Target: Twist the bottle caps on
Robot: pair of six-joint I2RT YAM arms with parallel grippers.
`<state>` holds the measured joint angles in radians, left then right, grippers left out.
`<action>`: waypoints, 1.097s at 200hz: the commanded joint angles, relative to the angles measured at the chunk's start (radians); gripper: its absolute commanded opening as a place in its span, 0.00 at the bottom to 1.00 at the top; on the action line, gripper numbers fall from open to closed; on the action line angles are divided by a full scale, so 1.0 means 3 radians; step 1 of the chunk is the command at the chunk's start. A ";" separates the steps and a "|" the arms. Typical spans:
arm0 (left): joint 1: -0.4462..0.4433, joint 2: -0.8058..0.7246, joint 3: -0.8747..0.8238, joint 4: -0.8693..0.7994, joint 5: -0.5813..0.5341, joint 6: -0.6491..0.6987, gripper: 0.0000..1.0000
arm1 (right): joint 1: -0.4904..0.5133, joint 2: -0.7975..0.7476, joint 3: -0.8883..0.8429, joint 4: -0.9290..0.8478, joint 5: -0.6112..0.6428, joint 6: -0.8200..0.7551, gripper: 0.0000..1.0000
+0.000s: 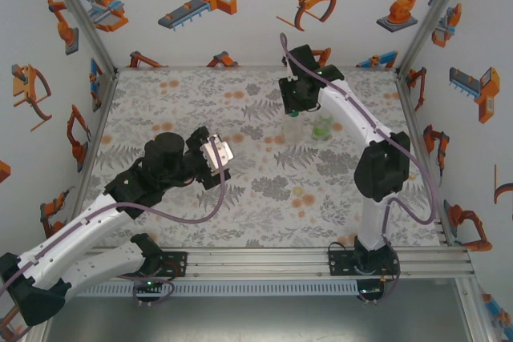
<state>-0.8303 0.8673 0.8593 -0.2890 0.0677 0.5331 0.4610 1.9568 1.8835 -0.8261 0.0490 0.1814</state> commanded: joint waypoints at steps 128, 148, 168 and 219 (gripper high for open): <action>0.0019 -0.0015 -0.0036 0.0007 -0.0092 0.0025 0.78 | -0.0023 -0.0274 -0.0047 0.0062 0.0015 -0.0001 0.60; 0.0058 -0.0064 -0.0057 0.0063 -0.0142 -0.0019 0.79 | -0.0023 -0.0422 -0.0021 0.0037 0.0011 0.0006 0.60; 0.0132 -0.0112 -0.0076 0.0134 -0.0177 -0.0106 0.80 | -0.0013 -0.0589 -0.0046 0.0010 -0.0017 -0.0008 0.61; 0.0373 -0.0275 -0.0124 0.0293 -0.0240 -0.0211 0.81 | 0.0095 -0.1188 -0.0545 0.0407 -0.0353 -0.0141 0.60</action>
<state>-0.7502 0.8177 0.8371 -0.2565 0.0162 0.5060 0.4664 1.6825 1.7969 -0.7719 0.0200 0.1741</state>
